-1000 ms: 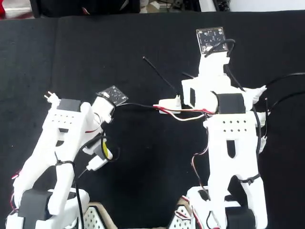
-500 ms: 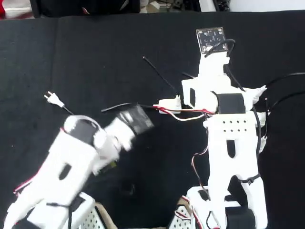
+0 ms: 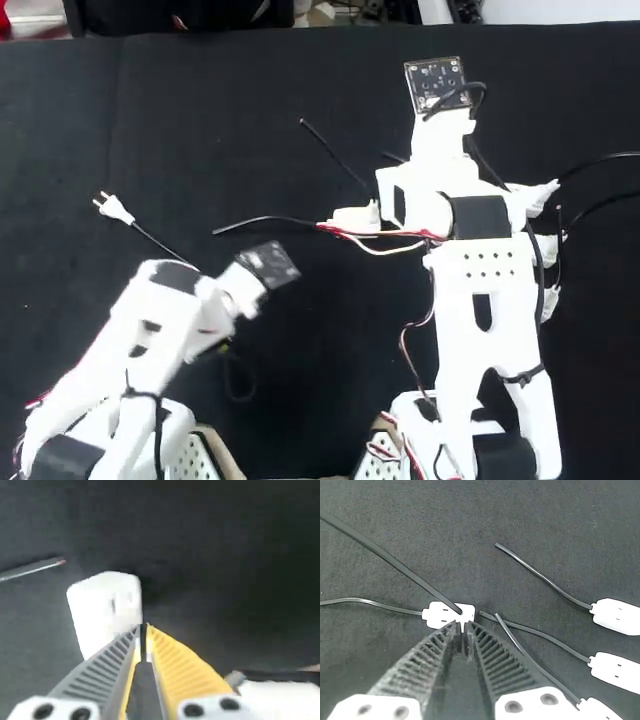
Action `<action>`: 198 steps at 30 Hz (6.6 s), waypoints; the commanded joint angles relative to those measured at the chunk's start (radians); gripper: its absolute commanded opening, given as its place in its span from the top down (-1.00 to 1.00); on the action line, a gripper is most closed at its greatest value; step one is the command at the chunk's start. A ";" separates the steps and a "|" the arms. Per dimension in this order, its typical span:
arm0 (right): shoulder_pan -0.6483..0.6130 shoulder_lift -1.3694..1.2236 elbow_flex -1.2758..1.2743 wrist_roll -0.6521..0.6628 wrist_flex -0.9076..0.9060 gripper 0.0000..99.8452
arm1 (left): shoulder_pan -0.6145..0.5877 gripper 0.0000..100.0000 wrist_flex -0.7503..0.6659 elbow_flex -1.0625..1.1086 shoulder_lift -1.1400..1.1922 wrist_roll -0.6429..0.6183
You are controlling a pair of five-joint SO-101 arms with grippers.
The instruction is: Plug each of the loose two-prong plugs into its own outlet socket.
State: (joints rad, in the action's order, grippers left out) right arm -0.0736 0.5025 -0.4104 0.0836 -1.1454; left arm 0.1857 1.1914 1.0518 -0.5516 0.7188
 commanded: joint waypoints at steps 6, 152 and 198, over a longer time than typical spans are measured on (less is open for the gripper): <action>-0.011 0.025 0.004 -0.002 0.018 0.96 | -0.104 0.93 -0.012 -0.114 0.023 0.089; -0.535 -1.388 1.893 0.115 -0.623 0.98 | -1.125 0.92 0.068 0.628 -1.269 -0.169; -0.445 0.194 -0.317 -0.353 -0.209 0.60 | -1.127 0.92 0.066 0.630 -1.269 -0.166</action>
State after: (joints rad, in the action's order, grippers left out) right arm -0.4879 0.6912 -0.7373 0.0299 -1.4339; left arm -0.9452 1.2528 1.6794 -1.8113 0.5562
